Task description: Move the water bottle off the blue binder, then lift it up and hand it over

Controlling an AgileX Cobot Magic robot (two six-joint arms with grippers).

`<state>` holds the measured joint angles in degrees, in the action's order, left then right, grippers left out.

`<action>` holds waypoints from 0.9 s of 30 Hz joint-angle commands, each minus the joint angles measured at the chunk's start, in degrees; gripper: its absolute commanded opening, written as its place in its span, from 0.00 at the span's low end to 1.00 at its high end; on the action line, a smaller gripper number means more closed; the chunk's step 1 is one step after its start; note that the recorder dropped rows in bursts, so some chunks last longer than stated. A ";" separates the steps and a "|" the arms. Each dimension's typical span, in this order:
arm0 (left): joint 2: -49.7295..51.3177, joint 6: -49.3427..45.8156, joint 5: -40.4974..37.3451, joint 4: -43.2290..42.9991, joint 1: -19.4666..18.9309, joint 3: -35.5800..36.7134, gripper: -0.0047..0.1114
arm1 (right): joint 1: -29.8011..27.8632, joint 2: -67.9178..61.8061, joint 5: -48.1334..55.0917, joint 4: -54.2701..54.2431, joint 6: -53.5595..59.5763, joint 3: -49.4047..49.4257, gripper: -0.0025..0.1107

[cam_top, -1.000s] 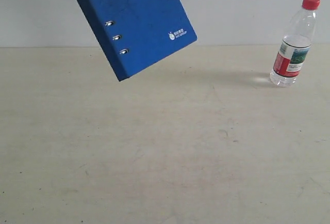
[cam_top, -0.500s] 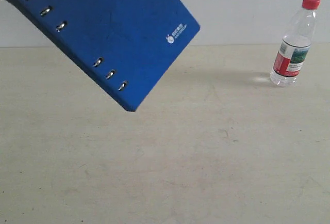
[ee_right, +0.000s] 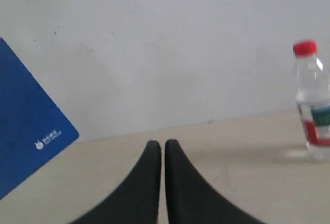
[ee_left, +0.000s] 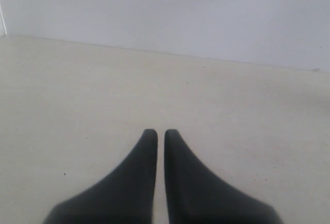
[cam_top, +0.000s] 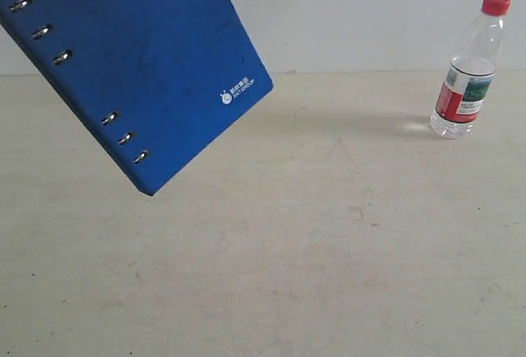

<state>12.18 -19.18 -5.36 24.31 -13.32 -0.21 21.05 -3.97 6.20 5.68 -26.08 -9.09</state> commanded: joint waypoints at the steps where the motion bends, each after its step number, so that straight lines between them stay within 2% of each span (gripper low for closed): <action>1: -0.33 0.55 1.05 0.76 -0.12 0.21 0.08 | 0.10 -4.14 -4.36 -2.63 -10.56 8.11 0.02; 3: -0.33 0.55 1.05 0.76 -0.12 0.21 0.08 | 0.10 -5.50 -4.24 -2.71 -14.32 9.09 0.02; 5: -0.33 0.55 1.05 0.76 -0.12 0.21 0.08 | 0.10 -6.04 2.84 -2.71 -15.60 9.09 0.02; 8: -0.33 0.30 1.05 0.75 -0.12 0.21 0.08 | 0.10 -5.91 6.95 -3.49 -15.97 9.09 0.02; 17: -0.33 0.30 1.05 0.75 -0.12 0.21 0.08 | 0.10 -5.91 8.81 -3.69 -16.55 9.09 0.02; 19: -0.33 0.30 1.05 0.75 -0.12 0.21 0.08 | 0.10 -5.91 5.04 -3.69 -15.44 9.09 0.02; 22: -0.33 0.30 1.05 0.75 -0.12 0.21 0.08 | -0.67 -3.39 -8.17 -1.33 -9.25 9.09 0.02; 25: -0.33 0.30 1.05 0.75 -0.12 0.21 0.08 | -5.25 3.42 -18.42 2.20 2.92 9.09 0.02; 27: -0.33 0.30 1.05 0.75 -0.12 0.21 0.08 | -10.79 3.97 -23.50 2.34 12.12 9.09 0.02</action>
<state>12.18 -19.18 -5.14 24.54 -13.32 -0.21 15.76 -1.90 -8.99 6.08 -25.31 0.04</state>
